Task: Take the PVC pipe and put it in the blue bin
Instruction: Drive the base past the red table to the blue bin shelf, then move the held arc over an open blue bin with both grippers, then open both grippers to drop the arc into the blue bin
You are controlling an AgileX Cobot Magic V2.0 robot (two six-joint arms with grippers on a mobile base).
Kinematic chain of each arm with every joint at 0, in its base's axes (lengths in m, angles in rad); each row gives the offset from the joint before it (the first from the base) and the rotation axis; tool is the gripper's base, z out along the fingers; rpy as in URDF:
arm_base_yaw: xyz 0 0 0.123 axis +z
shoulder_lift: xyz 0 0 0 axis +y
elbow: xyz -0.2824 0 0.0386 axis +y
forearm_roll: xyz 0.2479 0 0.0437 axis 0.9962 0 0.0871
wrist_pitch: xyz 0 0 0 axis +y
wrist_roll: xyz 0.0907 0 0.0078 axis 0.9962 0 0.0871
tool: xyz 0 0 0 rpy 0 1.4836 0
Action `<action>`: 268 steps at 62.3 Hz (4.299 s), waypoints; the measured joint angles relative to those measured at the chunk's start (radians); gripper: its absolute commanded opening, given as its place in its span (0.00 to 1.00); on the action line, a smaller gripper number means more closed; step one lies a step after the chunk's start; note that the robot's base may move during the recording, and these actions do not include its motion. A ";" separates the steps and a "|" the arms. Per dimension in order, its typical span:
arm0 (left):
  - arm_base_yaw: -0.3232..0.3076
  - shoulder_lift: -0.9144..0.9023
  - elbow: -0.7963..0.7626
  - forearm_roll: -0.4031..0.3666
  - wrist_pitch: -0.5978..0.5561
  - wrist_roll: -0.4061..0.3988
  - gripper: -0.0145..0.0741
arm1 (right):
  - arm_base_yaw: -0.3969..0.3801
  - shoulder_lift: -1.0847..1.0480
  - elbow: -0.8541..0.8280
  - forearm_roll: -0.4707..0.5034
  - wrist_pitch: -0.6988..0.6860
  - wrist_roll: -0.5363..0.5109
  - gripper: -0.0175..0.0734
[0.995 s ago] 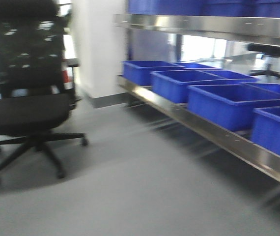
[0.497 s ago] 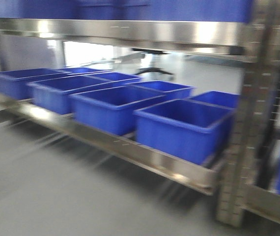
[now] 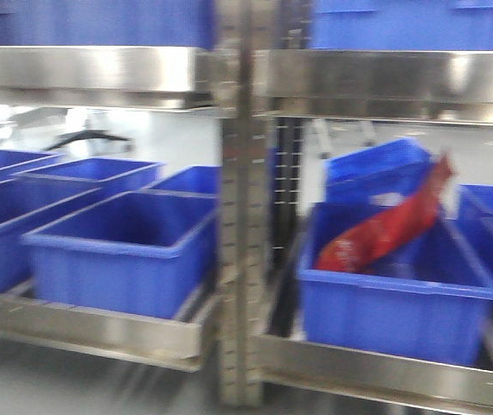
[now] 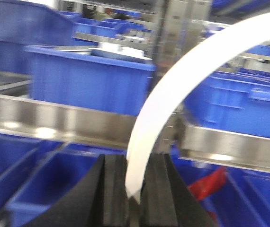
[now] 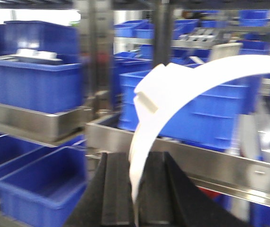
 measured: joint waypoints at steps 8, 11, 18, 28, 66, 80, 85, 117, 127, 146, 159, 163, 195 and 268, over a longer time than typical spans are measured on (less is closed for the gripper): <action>0.000 0.000 0.000 0.000 0.000 0.000 0.04 | 0.000 0.000 0.000 0.000 0.000 0.000 0.02; 0.000 0.000 0.000 0.000 0.000 0.000 0.04 | 0.000 0.000 0.000 0.000 0.000 0.000 0.02; 0.000 0.000 0.000 0.000 0.000 0.000 0.04 | 0.000 0.000 0.000 0.000 0.000 0.000 0.02; 0.000 0.000 0.000 0.000 0.000 0.000 0.04 | 0.000 0.000 0.000 0.000 0.000 0.000 0.02; 0.000 0.000 0.000 0.000 0.000 0.000 0.04 | 0.000 0.000 0.000 -0.001 0.000 0.000 0.02; 0.000 0.000 0.000 0.000 0.000 0.000 0.04 | 0.000 0.000 0.000 -0.001 0.000 0.000 0.02; 0.000 0.000 0.000 0.000 0.000 0.000 0.04 | 0.000 0.000 0.000 -0.001 0.000 0.000 0.02; 0.000 0.000 0.000 0.000 0.000 0.000 0.04 | 0.000 0.000 0.000 -0.001 0.000 0.000 0.02; 0.000 0.000 0.000 0.000 0.000 0.000 0.04 | 0.000 0.000 0.000 -0.001 0.000 0.000 0.02; 0.000 0.000 0.000 0.000 0.000 0.000 0.04 | 0.000 0.000 0.000 -0.001 0.000 0.000 0.02; 0.000 0.000 0.000 0.000 0.000 0.000 0.04 | 0.000 0.000 0.000 -0.001 0.000 0.000 0.02; 0.000 0.000 0.000 0.000 0.000 0.000 0.04 | 0.000 0.000 0.000 -0.001 0.000 0.000 0.02; 0.000 0.000 0.000 0.000 -0.038 0.000 0.04 | 0.000 0.000 0.000 -0.001 -0.014 0.000 0.02; -0.320 0.659 -0.581 0.004 0.019 0.042 0.04 | 0.280 0.676 -0.438 0.072 -0.119 -0.003 0.02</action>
